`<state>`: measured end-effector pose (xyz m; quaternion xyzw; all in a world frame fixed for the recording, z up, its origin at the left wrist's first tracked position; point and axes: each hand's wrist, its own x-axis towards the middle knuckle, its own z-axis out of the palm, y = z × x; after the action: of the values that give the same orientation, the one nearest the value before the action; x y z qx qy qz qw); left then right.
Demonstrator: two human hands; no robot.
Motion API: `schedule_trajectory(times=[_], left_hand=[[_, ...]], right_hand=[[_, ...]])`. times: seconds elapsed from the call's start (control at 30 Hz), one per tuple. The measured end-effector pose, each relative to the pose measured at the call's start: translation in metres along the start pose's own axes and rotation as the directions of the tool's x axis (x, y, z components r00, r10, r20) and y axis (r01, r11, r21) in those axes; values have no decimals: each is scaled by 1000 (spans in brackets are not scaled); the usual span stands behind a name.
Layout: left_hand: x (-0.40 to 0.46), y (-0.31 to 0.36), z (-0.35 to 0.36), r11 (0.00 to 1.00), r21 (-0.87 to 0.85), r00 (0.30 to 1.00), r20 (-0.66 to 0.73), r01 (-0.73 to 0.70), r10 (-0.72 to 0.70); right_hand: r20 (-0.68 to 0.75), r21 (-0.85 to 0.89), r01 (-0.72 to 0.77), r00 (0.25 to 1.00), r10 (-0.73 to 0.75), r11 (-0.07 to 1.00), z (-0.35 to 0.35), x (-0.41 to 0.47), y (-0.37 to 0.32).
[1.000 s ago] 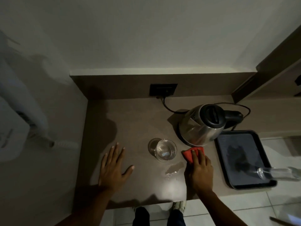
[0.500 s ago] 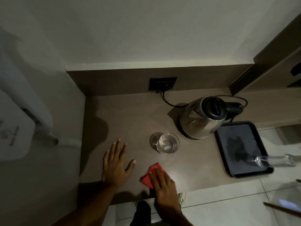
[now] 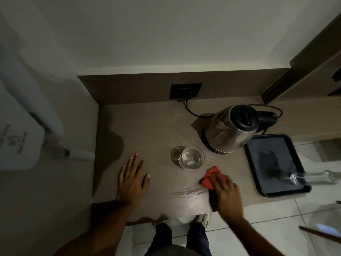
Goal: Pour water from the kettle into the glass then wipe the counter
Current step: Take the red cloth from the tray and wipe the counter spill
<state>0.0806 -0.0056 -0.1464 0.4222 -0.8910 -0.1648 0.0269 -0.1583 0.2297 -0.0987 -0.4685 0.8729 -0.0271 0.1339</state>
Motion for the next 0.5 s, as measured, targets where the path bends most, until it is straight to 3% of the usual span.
schedule_trajectory(times=[0.13, 0.27, 0.5], left_hand=[[0, 3, -2, 1000, 14, 1000, -3, 4, -4], [0, 4, -2, 1000, 21, 1000, 3, 10, -10], [0, 3, -1, 1000, -7, 1000, -9, 6, -6]], right_hand=[[-23, -12, -162, 987, 162, 987, -5, 24, 26], [-120, 174, -343, 923, 366, 923, 13, 13, -31], [35, 216, -137, 991, 133, 967, 51, -24, -146]])
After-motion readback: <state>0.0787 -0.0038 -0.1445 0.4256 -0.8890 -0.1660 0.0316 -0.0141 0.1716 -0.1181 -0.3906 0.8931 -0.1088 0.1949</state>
